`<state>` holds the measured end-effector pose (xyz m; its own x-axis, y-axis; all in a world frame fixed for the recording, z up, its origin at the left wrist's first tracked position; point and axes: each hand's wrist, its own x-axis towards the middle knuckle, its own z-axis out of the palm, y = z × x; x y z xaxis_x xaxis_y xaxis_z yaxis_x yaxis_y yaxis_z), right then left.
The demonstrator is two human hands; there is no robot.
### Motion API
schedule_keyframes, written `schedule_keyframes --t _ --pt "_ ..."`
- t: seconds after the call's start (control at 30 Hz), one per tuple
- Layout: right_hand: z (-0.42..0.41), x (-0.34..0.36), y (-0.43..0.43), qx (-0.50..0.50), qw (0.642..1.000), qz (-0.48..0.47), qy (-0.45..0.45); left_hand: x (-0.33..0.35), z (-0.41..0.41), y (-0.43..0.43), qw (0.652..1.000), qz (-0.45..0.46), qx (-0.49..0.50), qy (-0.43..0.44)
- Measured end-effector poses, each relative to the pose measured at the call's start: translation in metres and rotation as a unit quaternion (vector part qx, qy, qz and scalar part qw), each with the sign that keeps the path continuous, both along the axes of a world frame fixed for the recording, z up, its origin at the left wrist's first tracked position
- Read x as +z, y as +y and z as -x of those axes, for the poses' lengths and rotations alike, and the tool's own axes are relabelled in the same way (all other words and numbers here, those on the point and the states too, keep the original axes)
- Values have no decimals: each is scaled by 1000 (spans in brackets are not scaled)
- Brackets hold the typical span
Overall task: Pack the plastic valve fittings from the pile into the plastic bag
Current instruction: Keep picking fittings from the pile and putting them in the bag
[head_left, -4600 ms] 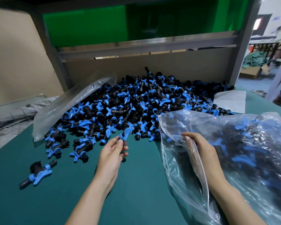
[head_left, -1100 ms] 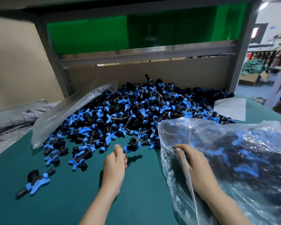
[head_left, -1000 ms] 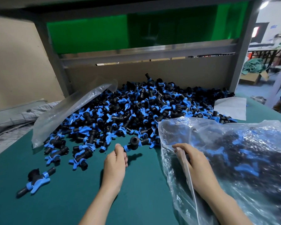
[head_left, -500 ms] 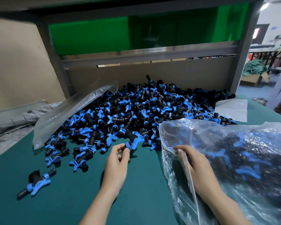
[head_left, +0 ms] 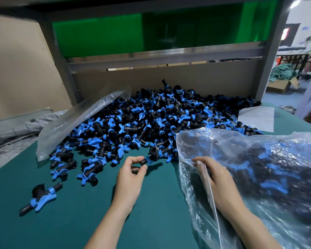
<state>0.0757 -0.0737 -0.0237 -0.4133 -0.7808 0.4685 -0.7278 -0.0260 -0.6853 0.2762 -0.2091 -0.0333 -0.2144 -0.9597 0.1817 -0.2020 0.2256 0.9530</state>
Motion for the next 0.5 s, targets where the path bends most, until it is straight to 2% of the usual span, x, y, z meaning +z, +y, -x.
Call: schedule_keyframes --t 0.5 --pt "2 -2 -1 -4 1000 12 7 -3 -1 -2 999 23 -21 -8"
